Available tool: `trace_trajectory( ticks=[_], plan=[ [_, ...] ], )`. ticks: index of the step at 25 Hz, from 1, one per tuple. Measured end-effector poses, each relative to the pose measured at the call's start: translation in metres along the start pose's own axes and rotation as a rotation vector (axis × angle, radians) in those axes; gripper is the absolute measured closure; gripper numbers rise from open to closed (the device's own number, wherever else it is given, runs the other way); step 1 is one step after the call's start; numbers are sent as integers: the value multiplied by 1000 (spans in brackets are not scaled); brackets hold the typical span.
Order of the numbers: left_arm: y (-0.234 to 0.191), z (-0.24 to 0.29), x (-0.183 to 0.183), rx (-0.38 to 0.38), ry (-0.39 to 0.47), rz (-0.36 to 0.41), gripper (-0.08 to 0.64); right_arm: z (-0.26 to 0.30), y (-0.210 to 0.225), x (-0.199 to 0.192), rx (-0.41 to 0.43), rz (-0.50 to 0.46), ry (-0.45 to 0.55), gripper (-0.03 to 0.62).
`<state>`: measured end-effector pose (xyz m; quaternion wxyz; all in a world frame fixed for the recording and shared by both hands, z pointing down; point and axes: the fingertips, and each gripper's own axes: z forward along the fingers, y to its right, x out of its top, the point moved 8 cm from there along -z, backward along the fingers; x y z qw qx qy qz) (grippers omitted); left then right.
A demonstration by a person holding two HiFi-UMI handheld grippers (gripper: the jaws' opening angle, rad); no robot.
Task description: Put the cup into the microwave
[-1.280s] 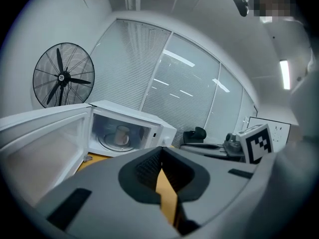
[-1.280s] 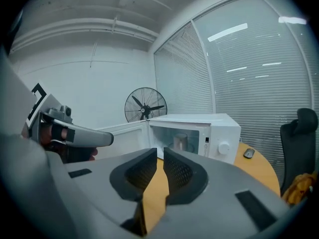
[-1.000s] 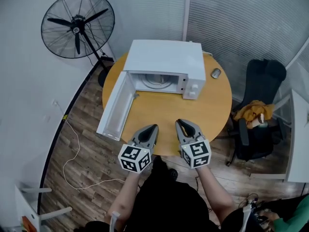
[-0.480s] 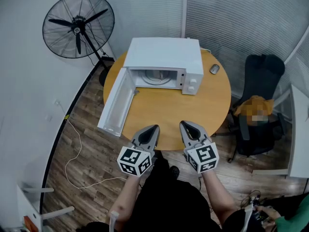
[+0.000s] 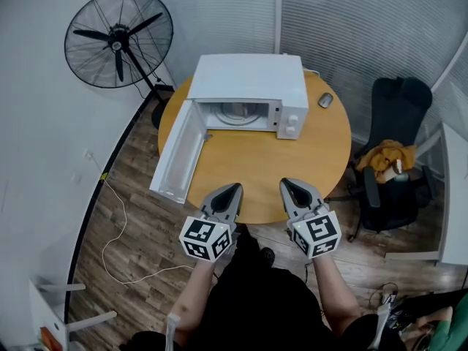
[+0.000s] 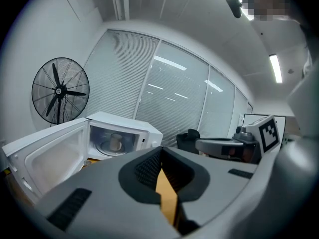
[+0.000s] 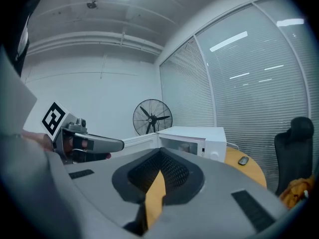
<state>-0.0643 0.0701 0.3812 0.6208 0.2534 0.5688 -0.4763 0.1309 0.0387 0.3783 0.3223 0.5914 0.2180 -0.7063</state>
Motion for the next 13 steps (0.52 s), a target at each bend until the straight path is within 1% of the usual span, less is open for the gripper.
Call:
trace_trajectory(
  ticks=[13],
  plan=[
    [-2,12,5,-11,-12,15,565,4,2,1,5,2,0,584]
  ],
)
